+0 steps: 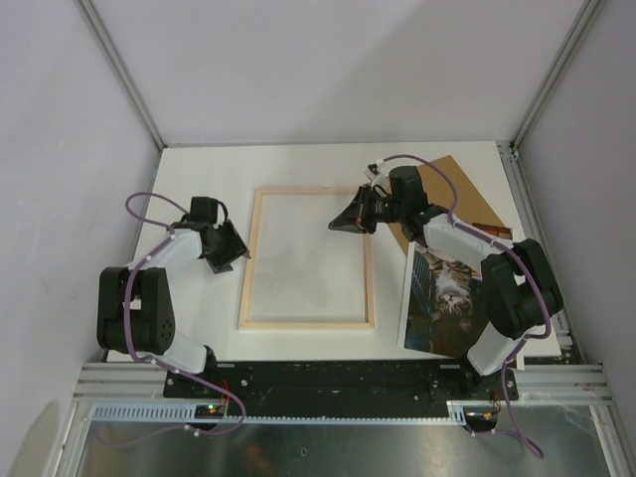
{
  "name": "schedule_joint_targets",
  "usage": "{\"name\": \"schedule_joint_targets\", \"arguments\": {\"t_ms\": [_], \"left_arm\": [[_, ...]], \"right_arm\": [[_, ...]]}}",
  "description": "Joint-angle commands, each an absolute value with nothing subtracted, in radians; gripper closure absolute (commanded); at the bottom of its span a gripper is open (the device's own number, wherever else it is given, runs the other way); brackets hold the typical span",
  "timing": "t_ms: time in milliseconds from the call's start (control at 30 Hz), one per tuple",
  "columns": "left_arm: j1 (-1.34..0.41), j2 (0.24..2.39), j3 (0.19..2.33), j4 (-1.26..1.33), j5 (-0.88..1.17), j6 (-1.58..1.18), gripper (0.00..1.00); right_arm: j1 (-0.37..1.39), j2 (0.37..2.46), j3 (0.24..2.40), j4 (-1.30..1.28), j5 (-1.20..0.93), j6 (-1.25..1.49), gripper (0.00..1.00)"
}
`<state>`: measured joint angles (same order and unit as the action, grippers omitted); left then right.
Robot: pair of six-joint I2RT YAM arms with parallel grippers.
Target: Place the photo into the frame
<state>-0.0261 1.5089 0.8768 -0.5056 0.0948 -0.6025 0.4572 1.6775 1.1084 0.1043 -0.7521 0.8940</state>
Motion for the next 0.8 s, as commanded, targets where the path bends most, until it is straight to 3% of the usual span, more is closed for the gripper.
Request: {"name": "schedule_joint_targets", "arguments": {"t_ms": [0,767], "left_arm": [[-0.021,1.476,0.862,-0.487,0.108,-0.599,0.38],[-0.006,1.388,0.834,-0.486,0.085,-0.625,0.39]], "right_arm": [[0.465,1.674,1.098,0.182,-0.761,0.911,1.00],[0.460,1.641,1.026,0.244,-0.764,0.949,1.00]]}}
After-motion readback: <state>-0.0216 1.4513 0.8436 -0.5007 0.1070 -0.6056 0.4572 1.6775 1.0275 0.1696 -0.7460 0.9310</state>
